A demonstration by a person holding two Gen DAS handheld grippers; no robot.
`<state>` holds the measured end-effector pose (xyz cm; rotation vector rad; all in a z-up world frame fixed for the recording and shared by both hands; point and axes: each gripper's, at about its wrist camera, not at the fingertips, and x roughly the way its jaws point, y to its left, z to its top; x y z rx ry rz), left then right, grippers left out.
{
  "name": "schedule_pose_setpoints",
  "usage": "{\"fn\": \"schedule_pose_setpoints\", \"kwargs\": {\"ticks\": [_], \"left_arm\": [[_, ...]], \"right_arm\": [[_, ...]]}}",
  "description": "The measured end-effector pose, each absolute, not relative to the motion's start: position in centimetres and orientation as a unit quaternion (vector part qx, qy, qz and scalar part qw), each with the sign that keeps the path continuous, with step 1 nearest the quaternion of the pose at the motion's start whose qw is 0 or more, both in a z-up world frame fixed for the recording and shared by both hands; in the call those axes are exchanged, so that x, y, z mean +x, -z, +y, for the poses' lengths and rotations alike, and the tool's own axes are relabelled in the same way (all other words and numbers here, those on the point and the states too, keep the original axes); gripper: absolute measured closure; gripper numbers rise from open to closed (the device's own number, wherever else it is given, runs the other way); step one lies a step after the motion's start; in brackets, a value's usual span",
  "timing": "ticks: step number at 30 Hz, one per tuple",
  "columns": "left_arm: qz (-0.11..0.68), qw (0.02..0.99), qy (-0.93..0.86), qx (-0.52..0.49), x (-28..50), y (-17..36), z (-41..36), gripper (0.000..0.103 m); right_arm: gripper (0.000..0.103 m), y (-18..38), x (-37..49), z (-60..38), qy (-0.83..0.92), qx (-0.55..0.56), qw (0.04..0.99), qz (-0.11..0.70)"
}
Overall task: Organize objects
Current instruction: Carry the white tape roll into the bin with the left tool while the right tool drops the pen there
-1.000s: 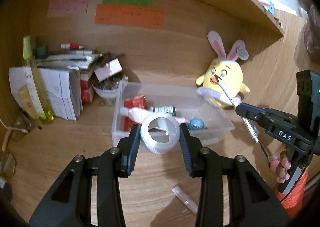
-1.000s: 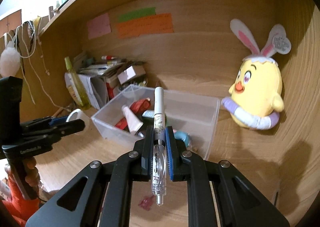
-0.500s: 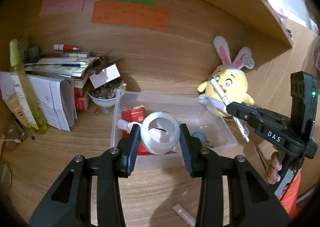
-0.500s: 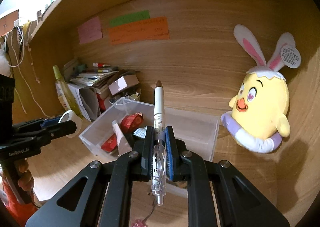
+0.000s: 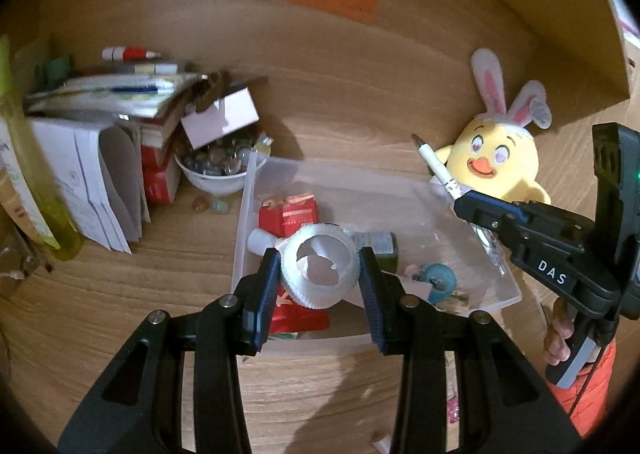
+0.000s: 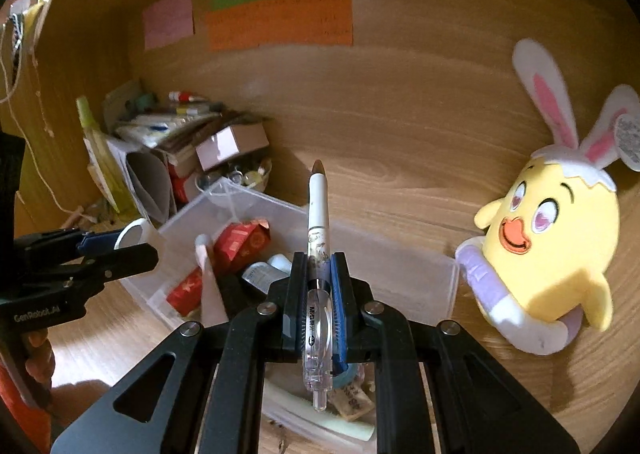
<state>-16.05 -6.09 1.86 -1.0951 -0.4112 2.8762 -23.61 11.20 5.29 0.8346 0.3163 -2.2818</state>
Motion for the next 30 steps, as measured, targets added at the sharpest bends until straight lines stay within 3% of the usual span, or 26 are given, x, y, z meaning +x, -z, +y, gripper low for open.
{"fn": "schedule_pose_setpoints", "kwargs": {"ticks": [17,30], "left_arm": [[-0.102,0.010,-0.922,-0.372,-17.7,0.2,-5.6,0.063],[-0.110,0.030,-0.931,-0.346,-13.5,-1.9,-4.3,0.044]], "right_arm": [[0.093,-0.7,-26.2,10.0,0.863,0.368,0.317,0.142],[0.093,-0.7,-25.8,9.5,0.864,0.362,0.305,0.171]]}}
